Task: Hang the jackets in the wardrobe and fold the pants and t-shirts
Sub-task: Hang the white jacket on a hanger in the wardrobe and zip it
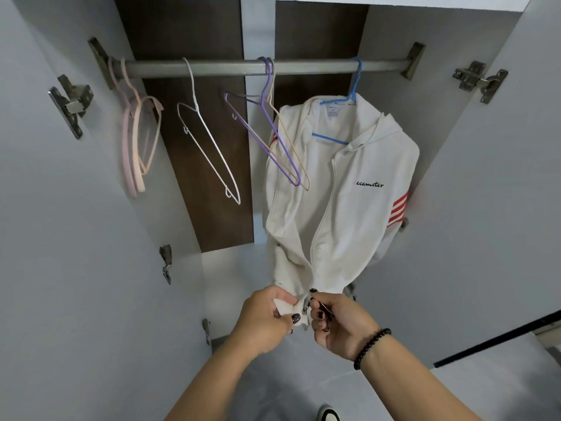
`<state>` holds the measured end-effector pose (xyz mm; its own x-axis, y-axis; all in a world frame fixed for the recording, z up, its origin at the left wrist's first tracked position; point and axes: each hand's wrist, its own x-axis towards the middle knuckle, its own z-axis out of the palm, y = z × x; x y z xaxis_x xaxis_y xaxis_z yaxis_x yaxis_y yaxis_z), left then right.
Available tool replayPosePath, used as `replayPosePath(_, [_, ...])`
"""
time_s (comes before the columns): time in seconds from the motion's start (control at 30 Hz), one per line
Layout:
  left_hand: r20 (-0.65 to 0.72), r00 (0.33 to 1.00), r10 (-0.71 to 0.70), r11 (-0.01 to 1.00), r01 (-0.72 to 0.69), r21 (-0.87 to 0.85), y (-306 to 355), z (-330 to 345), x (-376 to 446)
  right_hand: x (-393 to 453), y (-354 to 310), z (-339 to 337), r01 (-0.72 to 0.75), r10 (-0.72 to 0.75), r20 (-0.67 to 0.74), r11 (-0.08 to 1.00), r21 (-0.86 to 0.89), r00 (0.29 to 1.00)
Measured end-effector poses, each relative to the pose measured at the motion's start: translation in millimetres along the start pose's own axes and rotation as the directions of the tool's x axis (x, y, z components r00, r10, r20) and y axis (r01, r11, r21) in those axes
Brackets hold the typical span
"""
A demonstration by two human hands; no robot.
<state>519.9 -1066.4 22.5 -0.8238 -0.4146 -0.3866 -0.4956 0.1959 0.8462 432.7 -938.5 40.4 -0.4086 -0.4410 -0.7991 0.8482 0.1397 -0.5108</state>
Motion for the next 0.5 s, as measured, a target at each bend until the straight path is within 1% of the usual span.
replayPosePath(0.1, [0.025,1.0,0.009,0.996,-0.011,0.089,-6.4,-5.0,-0.1,6.9,-7.7,-0.9,0.023,-0.022,-0.017,0.998,0.065,1.0])
replayPosePath(0.2, [0.04,0.999,-0.022,0.991,0.017,0.134,-17.2,-7.1,-0.7,10.2,-24.4,-8.5,0.068,-0.063,-0.045,0.99,0.126,0.997])
replayPosePath(0.27, [0.052,0.998,-0.034,0.988,0.025,0.154,-24.5,-9.9,2.0,10.5,-32.3,-12.5,0.095,-0.089,-0.063,0.989,0.109,0.994])
replayPosePath(0.3, [0.057,0.998,-0.032,0.984,0.022,0.174,-27.2,-12.0,4.6,11.1,-34.1,-13.0,0.11,-0.105,-0.069,0.991,0.074,0.992])
replayPosePath(0.33, [0.052,0.998,-0.029,0.979,0.018,0.203,-29.3,-14.3,8.5,11.4,-34.4,-12.1,0.131,-0.13,-0.074,0.991,0.007,0.989])
replayPosePath(0.37, [0.036,0.999,-0.03,0.97,0.02,0.244,-31.2,-16.5,13.1,11.8,-33.6,-10.0,0.162,-0.171,-0.077,0.981,-0.106,0.982])
replayPosePath(0.4, [0.016,0.999,-0.04,0.956,0.033,0.291,-34.0,-18.1,18.0,11.5,-31.8,-6.4,0.197,-0.222,-0.07,0.945,-0.26,0.973])
replayPosePath(0.47, [-0.022,0.997,-0.073,0.912,0.075,0.404,-37.6,-18.1,25.4,10.1,-27.8,3.7,0.247,-0.298,-0.003,0.8,-0.547,0.955])
replayPosePath(0.5, [-0.031,0.996,-0.078,0.88,0.083,0.468,-37.3,-16.3,26.9,10.3,-27.0,8.0,0.266,-0.309,0.042,0.731,-0.628,0.95])
